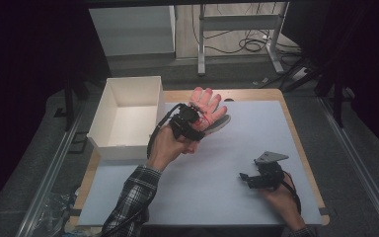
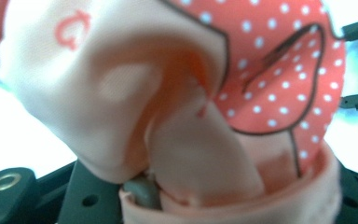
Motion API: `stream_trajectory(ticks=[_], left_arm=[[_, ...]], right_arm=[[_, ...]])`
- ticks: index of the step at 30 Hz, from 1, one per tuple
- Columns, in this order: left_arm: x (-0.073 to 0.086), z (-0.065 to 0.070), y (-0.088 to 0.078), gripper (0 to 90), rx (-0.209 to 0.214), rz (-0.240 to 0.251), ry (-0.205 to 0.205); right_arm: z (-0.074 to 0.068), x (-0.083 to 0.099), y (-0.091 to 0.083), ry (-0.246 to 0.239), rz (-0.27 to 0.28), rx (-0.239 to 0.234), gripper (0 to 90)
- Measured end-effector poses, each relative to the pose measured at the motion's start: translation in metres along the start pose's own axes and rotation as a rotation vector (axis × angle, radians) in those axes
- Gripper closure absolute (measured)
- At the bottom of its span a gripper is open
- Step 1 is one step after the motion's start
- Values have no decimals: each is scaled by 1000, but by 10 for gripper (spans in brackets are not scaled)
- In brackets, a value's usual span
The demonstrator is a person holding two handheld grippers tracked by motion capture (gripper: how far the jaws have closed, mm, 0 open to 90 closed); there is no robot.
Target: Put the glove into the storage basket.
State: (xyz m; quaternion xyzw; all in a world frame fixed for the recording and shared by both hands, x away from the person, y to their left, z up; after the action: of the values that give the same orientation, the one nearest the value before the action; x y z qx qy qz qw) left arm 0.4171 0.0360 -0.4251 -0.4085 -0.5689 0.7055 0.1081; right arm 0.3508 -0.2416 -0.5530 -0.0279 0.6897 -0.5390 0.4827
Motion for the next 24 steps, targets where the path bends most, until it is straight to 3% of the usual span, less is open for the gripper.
stream_trajectory(ticks=[10, 24], left_arm=[[-4, -22, -24, 494, -41, 20, -34], [0, -65, -54, 493, -119, 31, -139]], right_arm=[[0, 0, 0, -4, 0, 2, 194], [0, 0, 0, 1, 1, 2, 194]])
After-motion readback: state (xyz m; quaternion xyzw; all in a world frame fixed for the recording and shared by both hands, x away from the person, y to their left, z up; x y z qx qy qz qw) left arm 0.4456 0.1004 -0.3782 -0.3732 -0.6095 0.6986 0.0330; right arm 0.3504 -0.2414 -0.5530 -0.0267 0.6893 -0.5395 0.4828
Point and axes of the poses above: each handheld gripper's, and its own axes: y roughly forward along the jaws, x roughly out of its underside, z roughly to its right, the point moved 3 cm from there along y, roughly forward along the jaws, and after that the axes turned 7 degrees about -z, right-handed, at the moved point
